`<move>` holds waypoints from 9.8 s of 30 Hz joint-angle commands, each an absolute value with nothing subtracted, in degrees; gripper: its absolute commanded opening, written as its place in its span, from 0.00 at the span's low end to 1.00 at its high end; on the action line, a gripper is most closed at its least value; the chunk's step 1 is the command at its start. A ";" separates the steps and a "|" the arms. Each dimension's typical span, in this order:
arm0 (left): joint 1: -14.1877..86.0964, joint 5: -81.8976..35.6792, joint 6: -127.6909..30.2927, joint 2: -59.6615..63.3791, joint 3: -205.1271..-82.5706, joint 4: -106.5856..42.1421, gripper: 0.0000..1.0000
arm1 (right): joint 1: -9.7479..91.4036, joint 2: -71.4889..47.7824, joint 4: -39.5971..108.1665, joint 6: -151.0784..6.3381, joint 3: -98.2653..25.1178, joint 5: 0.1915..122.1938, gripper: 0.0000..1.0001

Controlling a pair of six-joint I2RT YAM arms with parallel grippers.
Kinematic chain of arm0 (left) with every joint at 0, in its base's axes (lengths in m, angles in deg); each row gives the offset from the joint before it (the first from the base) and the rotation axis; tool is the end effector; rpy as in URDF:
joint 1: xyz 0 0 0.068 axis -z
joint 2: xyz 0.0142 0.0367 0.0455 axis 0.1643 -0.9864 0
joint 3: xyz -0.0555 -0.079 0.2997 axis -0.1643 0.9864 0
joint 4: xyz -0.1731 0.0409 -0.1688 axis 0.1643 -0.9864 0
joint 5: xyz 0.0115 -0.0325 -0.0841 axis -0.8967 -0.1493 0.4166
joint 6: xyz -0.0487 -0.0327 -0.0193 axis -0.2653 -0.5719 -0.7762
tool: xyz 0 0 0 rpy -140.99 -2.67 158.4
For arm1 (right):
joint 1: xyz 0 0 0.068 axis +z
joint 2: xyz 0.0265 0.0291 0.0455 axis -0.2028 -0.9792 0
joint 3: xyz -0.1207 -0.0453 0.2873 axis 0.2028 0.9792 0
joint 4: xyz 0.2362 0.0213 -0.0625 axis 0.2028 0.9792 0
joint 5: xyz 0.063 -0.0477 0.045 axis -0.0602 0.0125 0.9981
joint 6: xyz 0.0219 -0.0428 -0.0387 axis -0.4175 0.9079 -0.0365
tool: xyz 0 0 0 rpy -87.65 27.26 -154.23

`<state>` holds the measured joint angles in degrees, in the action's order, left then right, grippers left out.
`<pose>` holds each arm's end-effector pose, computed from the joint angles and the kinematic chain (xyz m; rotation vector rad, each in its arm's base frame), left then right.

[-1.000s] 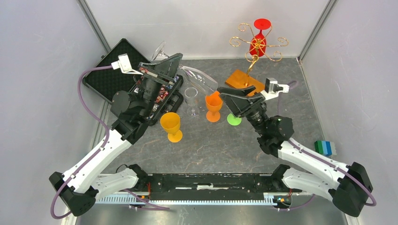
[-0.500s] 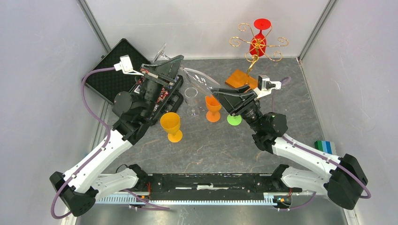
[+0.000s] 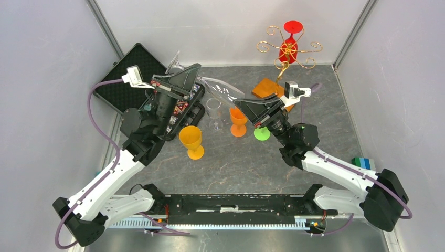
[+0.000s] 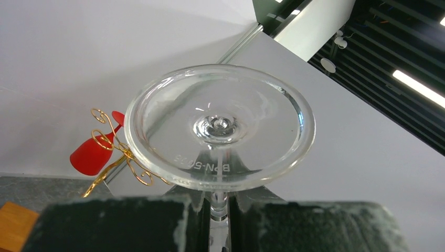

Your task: Take the wine glass off the wine glass rack

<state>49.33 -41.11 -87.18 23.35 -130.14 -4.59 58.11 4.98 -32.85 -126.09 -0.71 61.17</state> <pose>0.1280 -0.0968 0.5072 -0.2635 1.0379 -1.3498 0.1389 0.1546 0.4311 -0.0250 0.9819 1.7943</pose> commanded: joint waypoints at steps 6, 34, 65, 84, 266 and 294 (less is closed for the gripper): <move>49.34 -34.57 -80.87 26.34 -129.69 -1.56 0.29 | 58.40 5.22 -29.12 -125.81 -4.42 60.35 0.00; 49.23 -33.52 -66.42 34.32 -132.33 -40.00 1.00 | 58.39 15.28 8.65 -92.77 -16.90 53.37 0.00; 49.18 -47.85 -49.36 38.74 -138.39 -57.62 1.00 | 58.93 5.00 87.28 -48.32 -44.64 66.82 0.00; 49.18 -59.66 -45.91 40.03 -137.84 -60.04 1.00 | 73.49 -12.62 93.35 -50.56 -48.25 54.21 0.00; 49.22 -50.14 -52.85 36.23 -133.02 -58.25 1.00 | 12.76 -33.78 13.32 -131.41 -56.22 43.95 0.00; 49.20 -49.95 -53.03 36.46 -133.29 -58.41 1.00 | 15.21 -29.93 13.13 -135.66 -52.07 44.97 0.00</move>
